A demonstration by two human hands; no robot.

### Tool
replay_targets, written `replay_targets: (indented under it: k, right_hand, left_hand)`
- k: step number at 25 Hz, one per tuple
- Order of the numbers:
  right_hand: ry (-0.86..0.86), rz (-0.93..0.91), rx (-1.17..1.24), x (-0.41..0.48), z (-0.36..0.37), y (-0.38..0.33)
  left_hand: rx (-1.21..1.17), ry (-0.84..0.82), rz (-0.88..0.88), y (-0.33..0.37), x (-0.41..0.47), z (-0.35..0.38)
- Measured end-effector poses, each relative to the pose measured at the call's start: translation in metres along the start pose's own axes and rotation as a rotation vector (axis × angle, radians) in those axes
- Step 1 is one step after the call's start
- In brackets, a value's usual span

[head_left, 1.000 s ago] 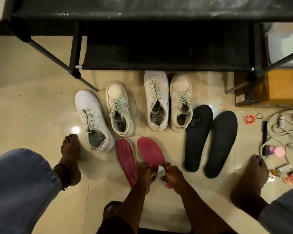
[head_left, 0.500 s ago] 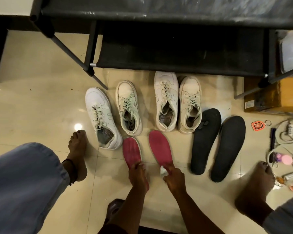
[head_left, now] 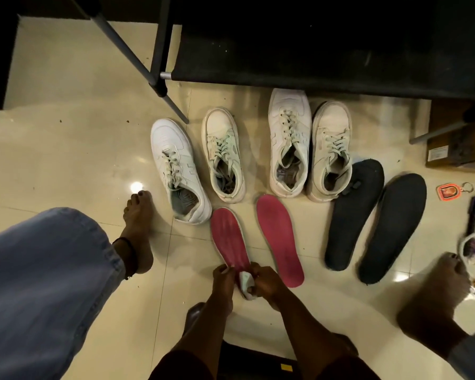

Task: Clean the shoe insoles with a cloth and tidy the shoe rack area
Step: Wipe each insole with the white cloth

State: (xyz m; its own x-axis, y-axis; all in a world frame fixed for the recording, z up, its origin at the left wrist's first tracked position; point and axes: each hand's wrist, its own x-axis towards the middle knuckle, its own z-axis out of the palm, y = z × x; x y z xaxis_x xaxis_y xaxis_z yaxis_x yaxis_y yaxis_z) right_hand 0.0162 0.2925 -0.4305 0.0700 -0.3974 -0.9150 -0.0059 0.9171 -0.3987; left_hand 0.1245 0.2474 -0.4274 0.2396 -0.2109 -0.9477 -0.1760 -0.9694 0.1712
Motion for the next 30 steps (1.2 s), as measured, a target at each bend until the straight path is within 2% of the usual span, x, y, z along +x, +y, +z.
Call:
replay_targets:
  k: [3,7,9,10,12,13,15,19,22,25,27,30]
  right_hand:
    - [-0.035,0.064,0.184,-0.023,-0.011,-0.005]
    - [-0.063,0.048,0.252,-0.075,-0.023,-0.022]
    - [-0.063,-0.008,0.257,-0.108,-0.026,-0.033]
    - [-0.060,-0.040,0.270,-0.123,-0.026,-0.037]
    - [-0.051,-0.080,0.326,-0.162,-0.029,-0.049]
    - [-0.047,-0.108,0.348,-0.183,-0.031,-0.053]
    - [-0.044,-0.155,0.416,-0.224,-0.035,-0.066]
    - [0.047,-0.351,0.564,-0.300,-0.034,-0.092]
    - [0.155,-0.545,0.672,-0.368,-0.026,-0.112]
    - [0.228,-0.714,0.764,-0.433,-0.022,-0.129]
    - [0.189,-0.813,0.750,-0.471,-0.019,-0.136]
    - [0.165,-0.969,0.570,-0.519,-0.013,-0.144]
  left_hand:
    - [-0.057,-0.088,0.026,-0.004,-0.016,-0.001]
    - [-0.162,-0.193,0.057,0.005,-0.064,0.000]
    - [-0.255,-0.363,-0.033,0.011,-0.095,-0.003]
    - [-0.288,-0.526,-0.059,0.012,-0.106,-0.003]
    - [-0.310,-0.796,0.036,0.018,-0.138,-0.006]
    - [-0.305,-0.853,0.034,0.023,-0.157,-0.003]
    - [-0.349,-0.869,0.001,0.033,-0.200,-0.003]
    - [-0.559,-0.755,0.120,0.054,-0.289,-0.010]
    - [-0.652,-0.814,0.260,0.066,-0.362,-0.027]
    - [-0.725,-0.952,0.438,0.073,-0.428,-0.048]
    - [-0.702,-0.997,0.484,0.074,-0.457,-0.058]
    - [-0.646,-1.047,0.541,0.069,-0.502,-0.076]
